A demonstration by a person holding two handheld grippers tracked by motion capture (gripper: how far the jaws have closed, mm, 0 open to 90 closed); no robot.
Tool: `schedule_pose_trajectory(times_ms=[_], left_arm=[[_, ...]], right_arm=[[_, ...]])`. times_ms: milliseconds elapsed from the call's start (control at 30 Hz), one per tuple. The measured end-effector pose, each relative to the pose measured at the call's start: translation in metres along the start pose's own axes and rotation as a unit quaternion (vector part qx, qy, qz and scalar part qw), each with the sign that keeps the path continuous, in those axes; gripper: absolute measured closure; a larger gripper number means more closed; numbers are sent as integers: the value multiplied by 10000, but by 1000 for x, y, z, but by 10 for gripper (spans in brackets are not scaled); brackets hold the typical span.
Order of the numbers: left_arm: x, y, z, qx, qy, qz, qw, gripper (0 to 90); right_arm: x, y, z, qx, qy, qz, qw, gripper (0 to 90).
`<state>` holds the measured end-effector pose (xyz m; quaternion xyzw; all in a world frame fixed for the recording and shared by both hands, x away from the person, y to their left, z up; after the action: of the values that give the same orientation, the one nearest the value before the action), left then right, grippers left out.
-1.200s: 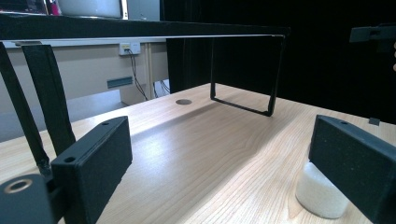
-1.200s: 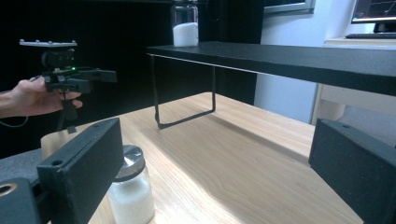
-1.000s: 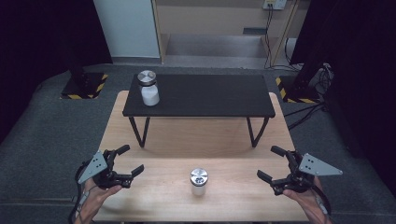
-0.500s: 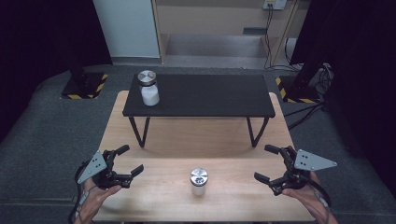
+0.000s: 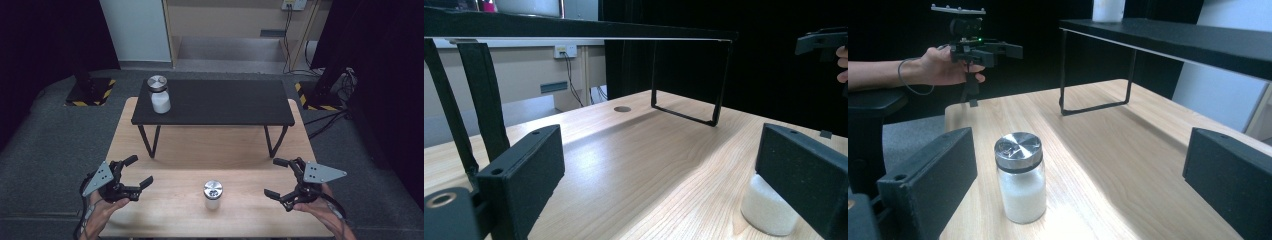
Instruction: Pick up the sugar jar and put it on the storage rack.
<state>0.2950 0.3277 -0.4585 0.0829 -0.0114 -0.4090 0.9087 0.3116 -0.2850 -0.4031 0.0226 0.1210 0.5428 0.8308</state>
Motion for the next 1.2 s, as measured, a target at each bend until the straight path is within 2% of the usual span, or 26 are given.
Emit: schedule_pose_trajectory(times_ms=[367, 733, 1200], left_arm=[[-1, 0, 0, -14, -18, 14, 10000, 41], [-1, 0, 0, -7, -26, 9, 10000, 42], [0, -1, 0, -1, -16, -29, 10000, 42]], right_arm=[[28, 2, -15, 73, 134, 66, 9999, 16], [48, 6, -19, 106, 244, 104, 9996, 16], [79, 10, -31, 126, 578, 236, 9980, 21]])
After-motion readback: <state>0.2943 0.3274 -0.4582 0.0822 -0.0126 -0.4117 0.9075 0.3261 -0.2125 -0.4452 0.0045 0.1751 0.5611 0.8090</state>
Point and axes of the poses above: each handheld gripper's, and its own axes: x roughly forward along the jaws, z roughly out of its top, y roughly to its left, the point moved 10 cm from there along x, roughly forward along the jaws, and after that the axes turned 11 degrees about x, right-handed, at the moved point
